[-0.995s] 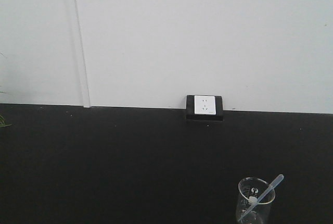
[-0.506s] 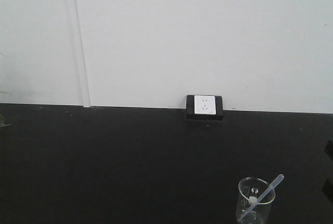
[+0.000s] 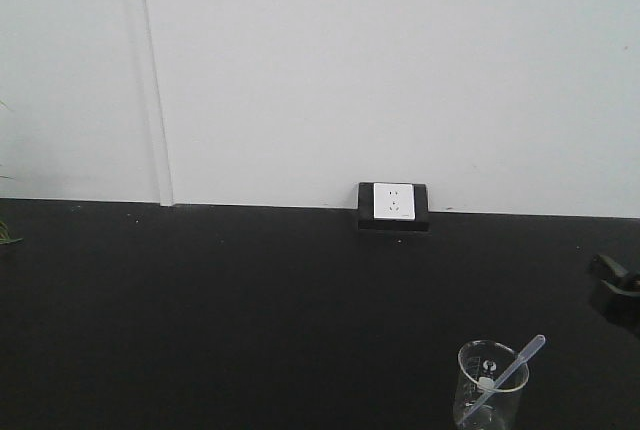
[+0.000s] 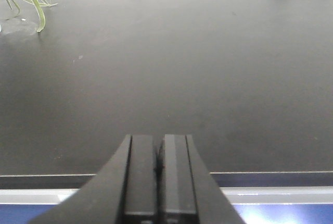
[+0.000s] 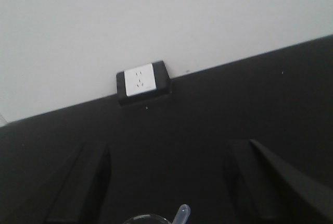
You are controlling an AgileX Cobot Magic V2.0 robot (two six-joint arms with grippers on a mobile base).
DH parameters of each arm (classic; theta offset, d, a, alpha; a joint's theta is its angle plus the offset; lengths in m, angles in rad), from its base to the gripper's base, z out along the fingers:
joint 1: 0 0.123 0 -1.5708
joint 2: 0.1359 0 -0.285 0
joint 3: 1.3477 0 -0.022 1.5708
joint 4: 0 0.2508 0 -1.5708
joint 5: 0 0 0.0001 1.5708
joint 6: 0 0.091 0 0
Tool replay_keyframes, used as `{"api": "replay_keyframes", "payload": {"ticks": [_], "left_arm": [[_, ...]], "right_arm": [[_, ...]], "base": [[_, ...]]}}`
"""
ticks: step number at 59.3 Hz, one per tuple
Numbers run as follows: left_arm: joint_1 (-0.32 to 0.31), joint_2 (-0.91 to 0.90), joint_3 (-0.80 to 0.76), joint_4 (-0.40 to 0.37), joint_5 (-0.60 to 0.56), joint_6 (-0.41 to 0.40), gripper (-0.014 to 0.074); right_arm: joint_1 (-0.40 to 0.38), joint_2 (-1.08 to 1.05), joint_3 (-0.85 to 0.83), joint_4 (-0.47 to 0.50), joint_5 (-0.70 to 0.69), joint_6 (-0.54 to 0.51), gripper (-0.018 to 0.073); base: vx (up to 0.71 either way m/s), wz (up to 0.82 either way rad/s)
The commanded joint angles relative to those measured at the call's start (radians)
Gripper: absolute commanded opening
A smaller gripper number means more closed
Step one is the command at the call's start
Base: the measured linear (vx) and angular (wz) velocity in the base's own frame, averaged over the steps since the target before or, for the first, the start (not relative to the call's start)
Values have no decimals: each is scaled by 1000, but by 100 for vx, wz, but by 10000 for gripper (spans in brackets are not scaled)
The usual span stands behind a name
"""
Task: Grab transparent chemical and place on left bench
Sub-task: 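Lift the pipette straight up out of the glass beaker with the right gripper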
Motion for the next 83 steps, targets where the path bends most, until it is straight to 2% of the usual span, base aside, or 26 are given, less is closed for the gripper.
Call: {"api": "replay_keyframes", "payload": {"ticks": [1,8,24,38,50,55,66,76,83], "left_arm": [[-2,-19,16,-1,-78,-8,-3],[-2,-19,16,-1,-78,-8,-3],[-2,-19,16,-1,-78,-8,-3],[-2,-19,16,-1,-78,-8,-3],[-2,-19,16,-1,-78,-8,-3],[-2,-19,16,-1,-78,-8,-3],[-2,-19,16,-1,-78,-8,-3],[-2,-19,16,-1,-78,-8,-3],[-2,-19,16,-1,-78,-8,-3]], "right_arm": [[-2,75,-91,1,-42,2,491],[-2,188,-148,2,-24,19,491],[-2,355,-174,-3,-6,178,491],[-2,430,-174,-3,-19,221,491],[-2,476,-174,-3,-86,266,471],[-2,497,-174,-15,-115,314,435],[-2,504,-174,-145,-177,423,307],[-2,504,-174,-272,-233,521,129],[-2,503,-174,-324,-246,536,6]], "base": [[0,0],[0,0],[0,0],[0,0],[0,0],[0,0],[0,0],[0,0],[0,0]]}}
